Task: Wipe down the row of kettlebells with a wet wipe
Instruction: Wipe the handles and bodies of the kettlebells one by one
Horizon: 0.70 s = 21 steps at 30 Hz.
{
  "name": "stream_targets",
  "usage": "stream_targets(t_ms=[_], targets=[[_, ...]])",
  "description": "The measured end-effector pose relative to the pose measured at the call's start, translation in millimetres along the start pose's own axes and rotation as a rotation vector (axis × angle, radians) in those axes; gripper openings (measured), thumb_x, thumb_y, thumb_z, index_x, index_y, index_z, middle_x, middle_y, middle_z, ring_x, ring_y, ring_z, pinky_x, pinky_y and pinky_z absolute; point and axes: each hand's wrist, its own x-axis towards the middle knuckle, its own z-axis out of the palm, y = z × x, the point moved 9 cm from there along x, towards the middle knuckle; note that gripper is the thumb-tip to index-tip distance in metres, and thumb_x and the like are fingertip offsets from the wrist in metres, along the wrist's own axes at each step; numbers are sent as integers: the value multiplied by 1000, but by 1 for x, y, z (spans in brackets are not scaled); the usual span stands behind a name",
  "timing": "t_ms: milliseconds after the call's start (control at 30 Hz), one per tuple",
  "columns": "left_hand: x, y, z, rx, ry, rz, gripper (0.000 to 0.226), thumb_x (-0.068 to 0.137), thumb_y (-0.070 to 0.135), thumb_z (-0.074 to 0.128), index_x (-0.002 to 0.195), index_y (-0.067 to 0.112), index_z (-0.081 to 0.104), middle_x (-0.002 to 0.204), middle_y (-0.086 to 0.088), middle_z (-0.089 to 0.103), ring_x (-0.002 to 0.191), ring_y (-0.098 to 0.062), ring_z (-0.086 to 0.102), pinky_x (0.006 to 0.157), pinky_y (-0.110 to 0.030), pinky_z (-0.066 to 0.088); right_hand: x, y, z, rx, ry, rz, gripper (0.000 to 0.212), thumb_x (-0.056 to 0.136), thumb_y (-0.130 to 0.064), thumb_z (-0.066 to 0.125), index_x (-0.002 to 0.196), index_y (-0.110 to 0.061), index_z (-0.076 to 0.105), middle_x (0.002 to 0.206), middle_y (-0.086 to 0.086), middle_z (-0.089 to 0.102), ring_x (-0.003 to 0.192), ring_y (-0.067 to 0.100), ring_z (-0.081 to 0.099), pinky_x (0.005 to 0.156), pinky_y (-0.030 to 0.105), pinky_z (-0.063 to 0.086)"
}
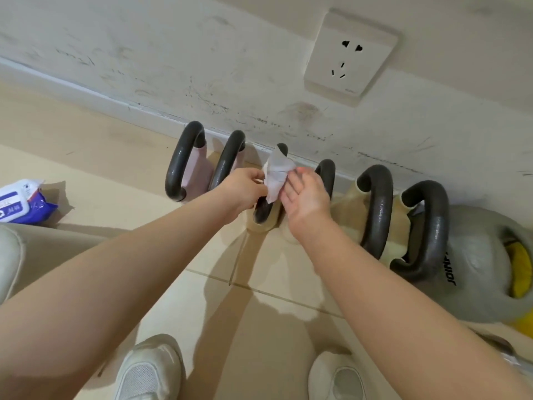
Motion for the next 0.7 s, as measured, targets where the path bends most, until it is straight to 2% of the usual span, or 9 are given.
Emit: stream_targets(t_ms=[33, 167, 300, 367, 400, 433, 500, 567, 700], targets=[[0, 3, 0, 28, -1, -9, 17, 88, 4, 52, 102, 8, 62, 64, -2, 49, 53, -13, 40, 42, -15, 35, 5, -7, -3, -34, 4, -57, 9, 96, -13, 45, 102, -15, 52, 122, 14, 60, 109, 24, 60, 97, 33, 47], [4, -1, -2, 52, -28, -70, 16, 85, 8, 55, 72, 15, 57, 55, -4, 41, 48, -18, 32, 47, -25, 28, 5, -17, 16, -477, -67, -287, 23, 91, 1, 48, 103, -17, 55, 112, 8, 62, 105, 23, 59, 87, 28, 49], [5, -3, -1, 68, -36, -59, 9, 87, 17, 53, 85, 12, 60, 72, -17, 62, 64, -29, 53, 64, -37, 51, -7, -2, 24, -611, 13, -400, 38, 93, -7, 47, 129, -21, 51, 136, -1, 48, 121, 14, 48, 102, 30, 42], [6, -5, 0, 61, -33, -55, 20, 88, 23, 57, 100, 8, 61, 95, -20, 69, 84, -32, 65, 83, -42, 56, -3, 10, 17, -597, 73, -316, 42, 96, -14, 43, 137, -21, 41, 139, 2, 46, 123, 18, 48, 103, 36, 41], [6, -5, 1, 44, -34, -51, 24, 89, 24, 58, 105, 6, 60, 99, -18, 69, 87, -29, 66, 83, -39, 56, 0, 11, 15, -601, 92, -246, 39, 97, -17, 42, 136, -19, 42, 131, 3, 53, 115, 19, 53, 96, 37, 46], [6, -4, 2, 31, -37, -42, 25, 90, 23, 58, 108, 5, 60, 101, -16, 69, 86, -24, 66, 82, -34, 56, 3, 9, 15, -612, 92, -177, 34, 98, -20, 40, 131, -15, 47, 118, 4, 59, 101, 18, 58, 83, 33, 51], [6, -3, 4, 17, -46, -30, 25, 91, 20, 57, 111, 5, 60, 104, -15, 69, 89, -22, 66, 83, -32, 55, 13, 0, 18, -626, 76, -51, 26, 98, -25, 41, 114, -9, 55, 89, 2, 59, 72, 14, 53, 56, 24, 41], [3, -5, 6, 13, -56, -35, 25, 91, 18, 56, 113, 6, 59, 107, -14, 68, 96, -24, 66, 83, -31, 54, 19, -11, 22, -613, 72, 7, 21, 96, -30, 45, 100, -12, 56, 74, 0, 53, 65, 15, 49, 53, 23, 36], [-4, -12, 5, 73, -47, 22, 25, 90, 20, 57, 113, 10, 62, 106, -9, 68, 96, -20, 65, 81, -32, 56, 0, 6, 20, -714, -59, 9, 16, 96, -25, 45, 100, -14, 55, 75, -1, 53, 65, 8, 49, 52, 21, 37]])
